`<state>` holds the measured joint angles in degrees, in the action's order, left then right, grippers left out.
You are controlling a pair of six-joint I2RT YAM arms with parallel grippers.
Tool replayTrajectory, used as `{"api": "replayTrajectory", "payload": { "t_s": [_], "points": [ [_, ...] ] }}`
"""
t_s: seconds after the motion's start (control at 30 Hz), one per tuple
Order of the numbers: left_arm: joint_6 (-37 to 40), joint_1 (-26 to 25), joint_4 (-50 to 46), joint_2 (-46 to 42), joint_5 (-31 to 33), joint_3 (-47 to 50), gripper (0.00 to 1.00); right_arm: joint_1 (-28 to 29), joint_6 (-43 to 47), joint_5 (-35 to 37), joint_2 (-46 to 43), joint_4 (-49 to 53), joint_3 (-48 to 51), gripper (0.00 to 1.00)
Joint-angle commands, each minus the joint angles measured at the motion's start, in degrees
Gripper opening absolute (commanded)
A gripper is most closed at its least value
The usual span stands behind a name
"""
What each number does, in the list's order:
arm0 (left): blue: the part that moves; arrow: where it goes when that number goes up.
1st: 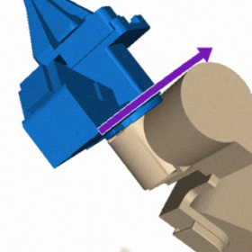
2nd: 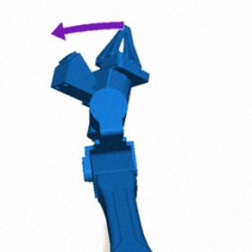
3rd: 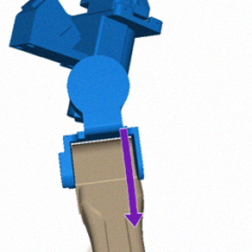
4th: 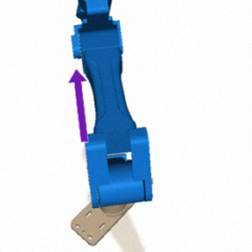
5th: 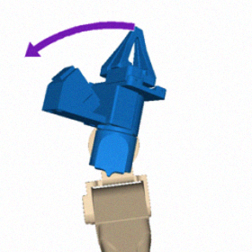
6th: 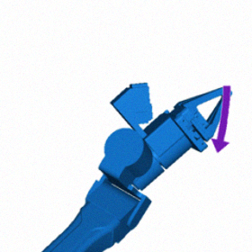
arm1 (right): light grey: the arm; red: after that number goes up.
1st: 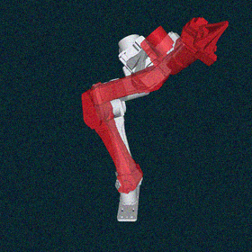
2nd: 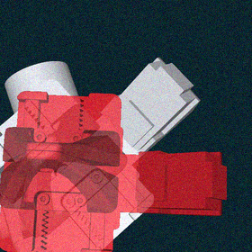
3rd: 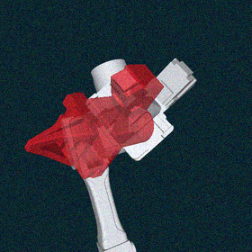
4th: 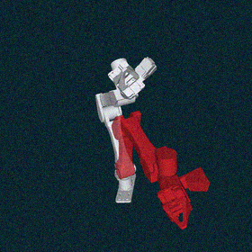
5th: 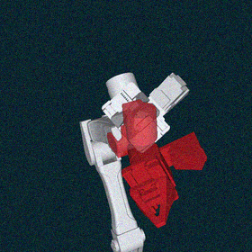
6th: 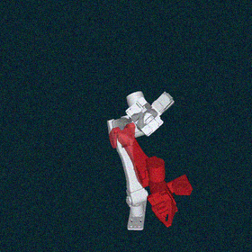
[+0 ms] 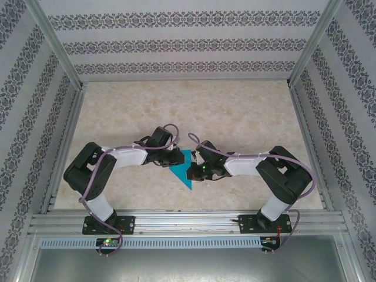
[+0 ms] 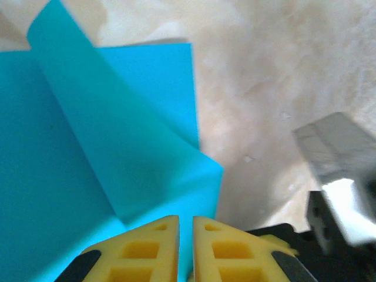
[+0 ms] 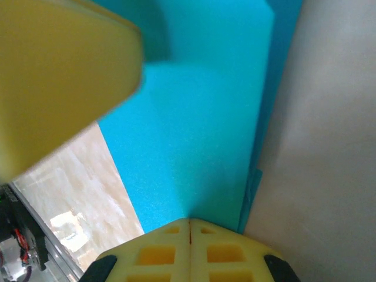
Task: Fold a paper plane with a square sheet of paper (fold left side to right side)
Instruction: Fourth fold the wing at the center of the table.
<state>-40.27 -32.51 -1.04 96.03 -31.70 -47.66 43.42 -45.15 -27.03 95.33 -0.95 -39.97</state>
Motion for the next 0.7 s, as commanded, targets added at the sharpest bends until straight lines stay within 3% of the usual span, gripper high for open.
{"api": "replayTrajectory", "payload": {
  "t_s": [0.0, 0.47, 0.67],
  "points": [
    [-0.8, 0.7, 0.1, -4.4, 1.3, 1.4, 0.14, 0.6, 2.4, 6.2, 2.0, 10.5, 0.1, 0.00],
    [-2.3, 0.5, 10.2, -0.4, -5.5, 3.2, 0.10, 1.1, 3.7, 8.2, 3.4, 13.8, -2.2, 0.00],
    [-0.1, 1.0, 9.0, 3.5, -4.5, 0.7, 0.10, 1.3, 4.1, 8.7, 3.5, 14.7, -2.6, 0.00]
  ]
}}
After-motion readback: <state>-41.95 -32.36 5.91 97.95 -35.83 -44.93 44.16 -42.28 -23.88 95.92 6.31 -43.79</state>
